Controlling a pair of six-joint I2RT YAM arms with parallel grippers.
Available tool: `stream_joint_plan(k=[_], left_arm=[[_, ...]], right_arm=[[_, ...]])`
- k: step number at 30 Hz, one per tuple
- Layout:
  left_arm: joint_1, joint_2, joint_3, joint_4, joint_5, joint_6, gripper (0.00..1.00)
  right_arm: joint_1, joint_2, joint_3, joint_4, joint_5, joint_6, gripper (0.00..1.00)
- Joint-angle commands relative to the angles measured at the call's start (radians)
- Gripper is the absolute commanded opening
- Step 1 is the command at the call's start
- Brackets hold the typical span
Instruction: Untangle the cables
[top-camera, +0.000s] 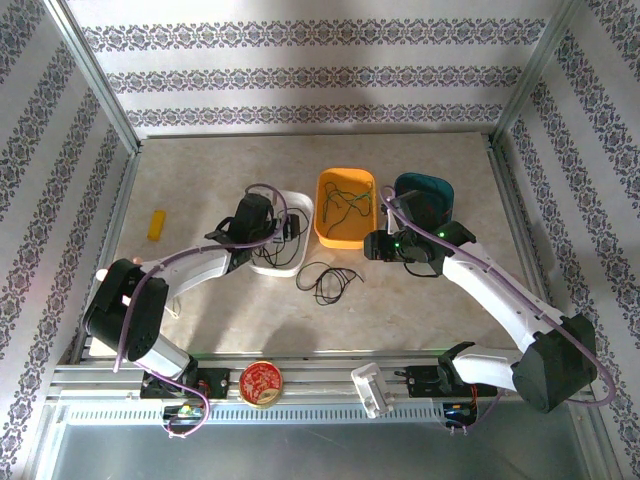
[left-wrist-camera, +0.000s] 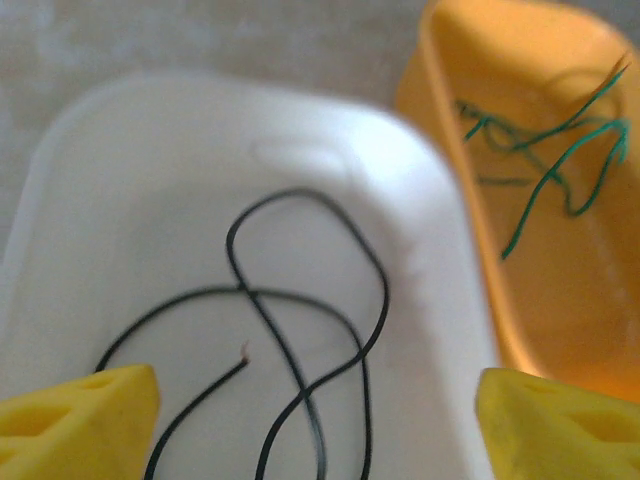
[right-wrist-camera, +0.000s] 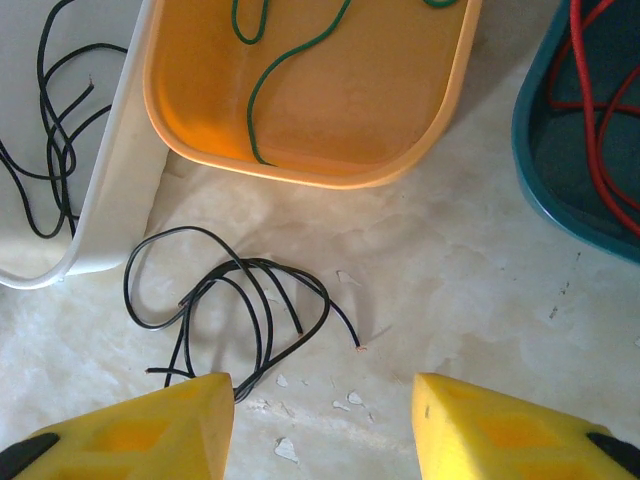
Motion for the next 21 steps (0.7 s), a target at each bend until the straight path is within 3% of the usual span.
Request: stream_joint_plan(k=[1,5,9,12,18,21], left_arm=[[-0.027,-0.074,0.024,-0.020,-0.020,0.055,0.89],[-0.102,-0.175,0.011,-0.084,0.094,0.156,0.91],[-0.228,-0.191,0.018,-0.228,0.199,0.234,0.89],[-0.356,-0.140,0.039,-0.340,0.235,0.300,0.86],[-0.525,0.055,0.105,-0.402,0.105,0.352,0.84],[-0.550,0.146,0.137,-0.365,-0.052,0.355,0.80]], right_arm=[[0.003,-0.023,-0.024,-0.007,-0.004,0.001,0.50],[0.004,-0.020,-0.049,-0.009,-0.047,-0.015,0.50],[0.035,0.035,-0.069,-0.007,-0.187,-0.059,0.51],[0.063,0.076,-0.078,-0.019,-0.144,-0.060,0.50],[-0.074,0.058,-0.122,0.022,-0.133,0.026,0.50],[-0.134,0.031,-0.128,0.012,-0.134,0.023,0.50]])
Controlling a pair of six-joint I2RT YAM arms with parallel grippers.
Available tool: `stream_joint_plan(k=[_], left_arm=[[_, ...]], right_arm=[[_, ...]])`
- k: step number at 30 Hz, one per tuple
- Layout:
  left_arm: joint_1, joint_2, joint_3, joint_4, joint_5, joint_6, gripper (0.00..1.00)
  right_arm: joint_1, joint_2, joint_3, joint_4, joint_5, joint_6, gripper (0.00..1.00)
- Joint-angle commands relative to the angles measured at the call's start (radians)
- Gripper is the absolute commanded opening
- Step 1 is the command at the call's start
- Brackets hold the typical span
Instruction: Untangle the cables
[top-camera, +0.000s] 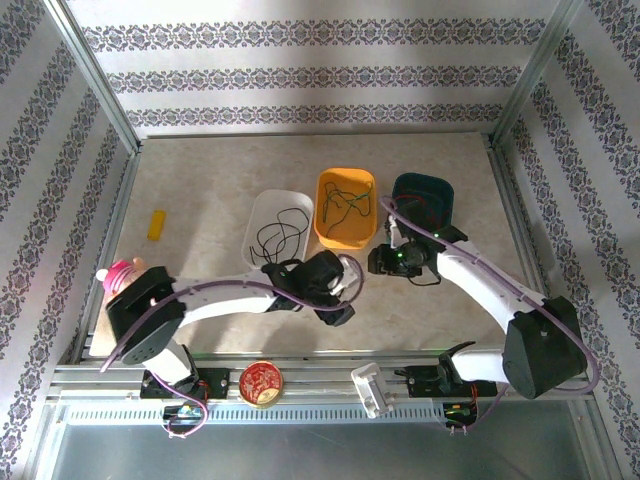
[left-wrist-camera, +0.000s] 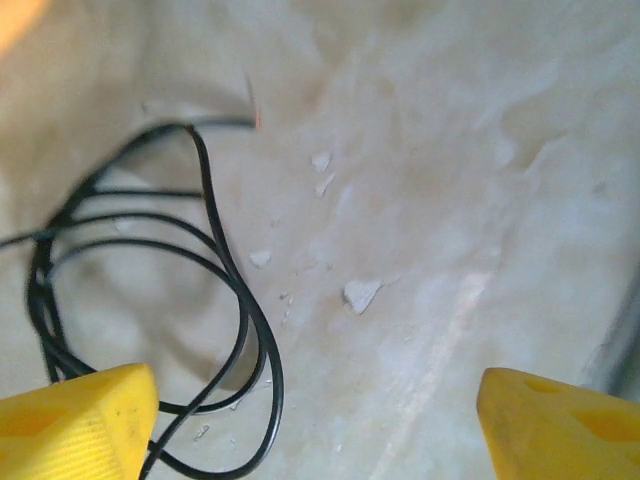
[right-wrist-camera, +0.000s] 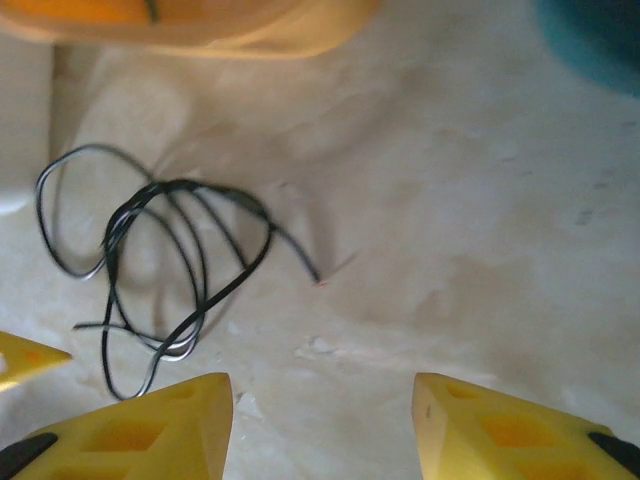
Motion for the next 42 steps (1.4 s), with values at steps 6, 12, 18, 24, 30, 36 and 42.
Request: stream_joint_plan(k=[6,12,18,24,30,36,42], left_arm=[[-0.011,0.117,0.042,0.099,-0.261,0.054,0.52],[-0.009,0.108,0.084,0.109,-0.203,0.051,0.00],[0.049,-0.075,0.050,0.185,-0.075,0.001,0.00],[0.176,-0.230,-0.001,0.290,0.210,-0.157,0.00],[0.198,-0.263,-0.018,0.302,0.266,-0.190,0.00],[0.198,-0.267,-0.043,0.333,0.275,-0.221,0.00],[0.198,-0.291,-0.051,0.360,0.294,-0.243,0.00]], right_arm=[[-0.068,-0.083,-0.025,-0.021,-0.027,-0.002,0.50],[-0.070,-0.101,-0.044,-0.022,-0.029,-0.003,0.50],[-0.068,-0.096,-0.044,-0.017,-0.044,-0.009,0.50],[-0.032,-0.108,-0.044,0.039,-0.147,-0.027,0.50],[0.056,-0.152,-0.043,0.122,-0.202,-0.033,0.49],[0.070,-0.235,-0.084,0.259,-0.270,0.017,0.50],[0.072,-0.186,-0.104,0.328,-0.270,0.050,0.49]])
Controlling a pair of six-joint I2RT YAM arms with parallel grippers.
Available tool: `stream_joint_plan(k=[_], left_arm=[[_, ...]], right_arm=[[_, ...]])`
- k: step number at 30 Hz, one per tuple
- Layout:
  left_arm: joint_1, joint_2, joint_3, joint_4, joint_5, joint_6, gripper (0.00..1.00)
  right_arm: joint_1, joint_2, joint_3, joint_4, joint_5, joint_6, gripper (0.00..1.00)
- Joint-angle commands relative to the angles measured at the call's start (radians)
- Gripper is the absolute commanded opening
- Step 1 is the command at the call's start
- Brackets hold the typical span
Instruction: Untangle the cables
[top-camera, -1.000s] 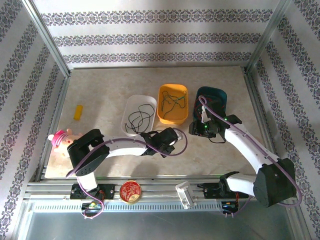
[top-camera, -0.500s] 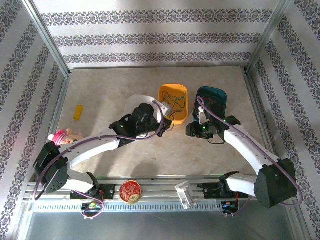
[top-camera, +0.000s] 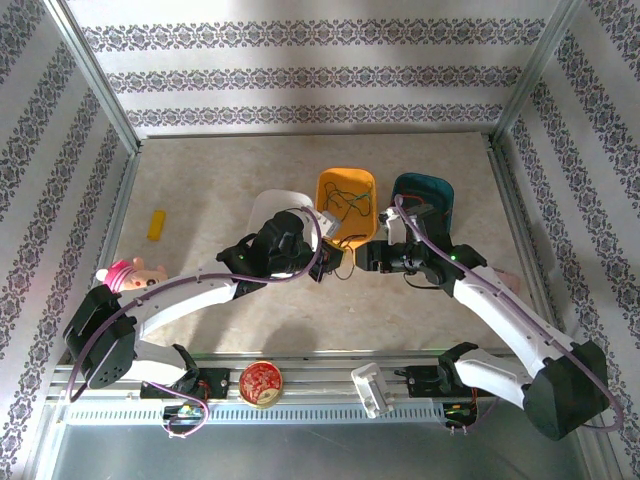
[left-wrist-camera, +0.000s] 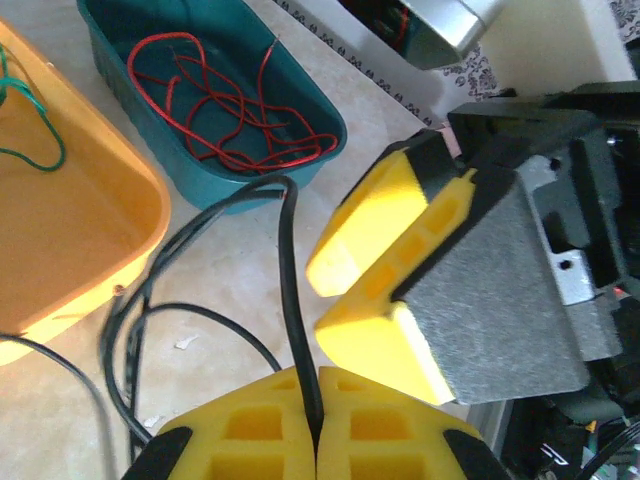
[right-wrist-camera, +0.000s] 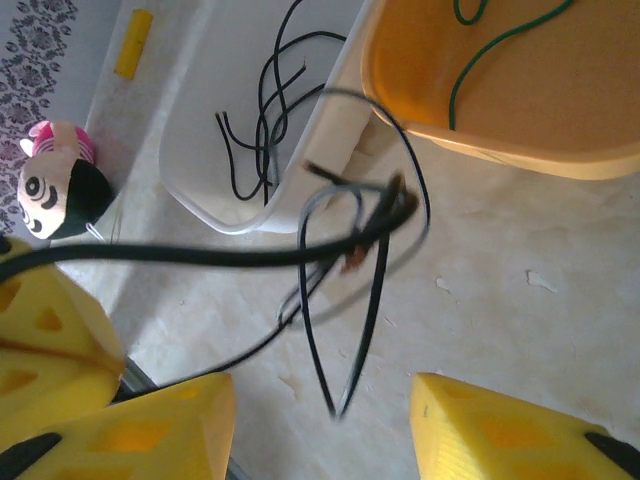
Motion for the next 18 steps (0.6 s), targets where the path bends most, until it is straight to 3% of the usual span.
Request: stream_joint_plan(k=[1,8,11,13,15,18], left_arm=[[0.004,-0.034,-0.007,0.072,0.029,-0.032,0.00],[0.004,-0.064,-0.003,0.086,0.019,-0.042,0.00],[0.004,-0.077,-0.004,0.096,0.009,-0.042,0.00],[0.005,-0.088,-0.006,0.104,-0.002,-0.039,0.00],[0.005,-0.106,-0.005,0.095,-0.063,-0.037,0.00],[0.006,-0.168,-0.027,0.076,-0.311,-0.050,0.00]], right_arm=[[0.014,0.037,-0.023,0.088,-0.029,0.032,0.49],[0.035,0.130,-0.004,0.135,-0.049,0.044,0.44],[0.031,0.154,0.004,0.138,-0.068,0.042,0.35],[0.029,0.169,0.011,0.130,-0.071,0.041,0.21],[0.022,0.165,0.013,0.103,-0.027,0.045,0.06],[-0.016,0.117,-0.010,0.044,0.100,0.071,0.00]])
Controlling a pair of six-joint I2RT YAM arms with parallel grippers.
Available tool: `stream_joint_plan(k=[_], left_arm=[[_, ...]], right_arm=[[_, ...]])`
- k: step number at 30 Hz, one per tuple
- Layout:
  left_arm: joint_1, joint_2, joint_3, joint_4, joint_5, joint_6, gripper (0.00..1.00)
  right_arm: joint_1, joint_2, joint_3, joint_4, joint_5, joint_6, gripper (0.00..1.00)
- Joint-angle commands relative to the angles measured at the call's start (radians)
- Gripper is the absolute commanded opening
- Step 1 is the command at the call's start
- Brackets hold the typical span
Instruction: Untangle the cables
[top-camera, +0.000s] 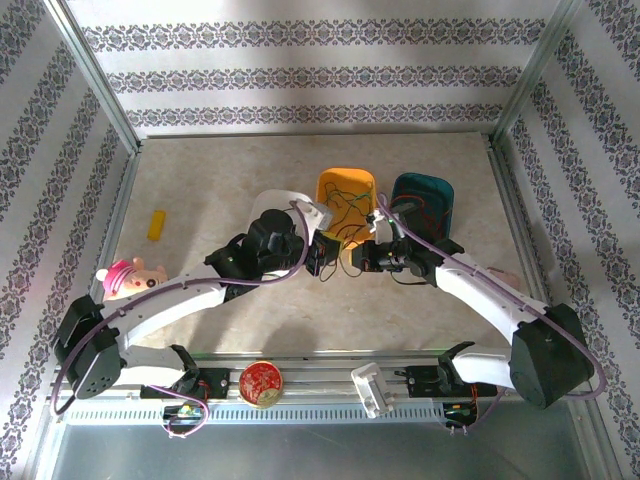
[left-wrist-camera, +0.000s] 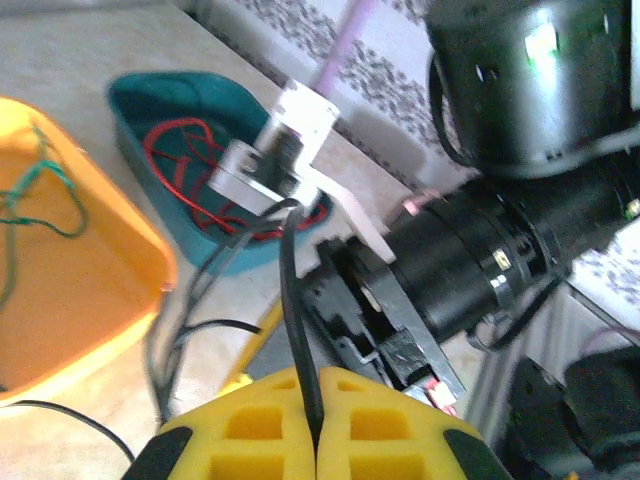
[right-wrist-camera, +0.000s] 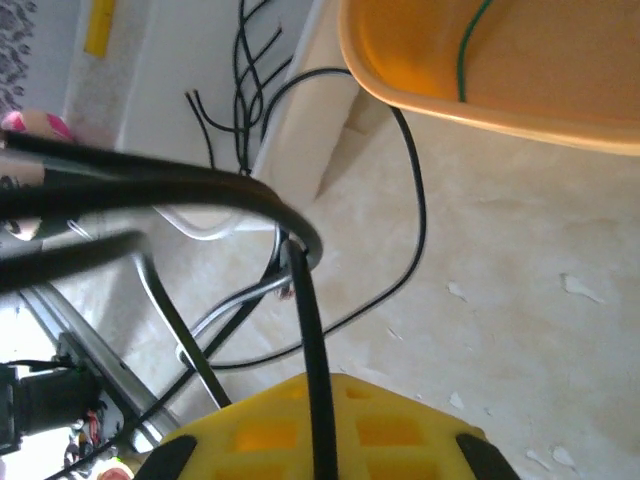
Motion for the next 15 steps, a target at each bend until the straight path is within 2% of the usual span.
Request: stream_joint_plan(k=[1,3,6,10,15], left_arm=[[0.009,-0.099,-0.030,0.032,-0.288,-0.021,0.00],[0.026,-0.167,-0.060,0.039,-0.419,-0.028,0.00],[0.071,-0.259,-0.090,0.044,-0.504,-0.046,0.00],[0.161,-0.346,-0.105,0.051,-0.466,-0.066,0.00],[0.241,-0.377,-0.066,0.049,-0.399,-0.039,0.00]], right_arm=[[-0.056,-0.061,-0.015,-0.063,0.130,0.032,0.00],[-0.117,-0.108,-0.050,-0.092,0.156,0.058,0.00],[-0.185,-0.168,-0.085,-0.137,0.189,0.070,0.00],[-0.233,-0.216,-0.110,-0.174,0.209,0.070,0.00],[-0.260,-0.230,-0.116,-0.195,0.225,0.070,0.00]])
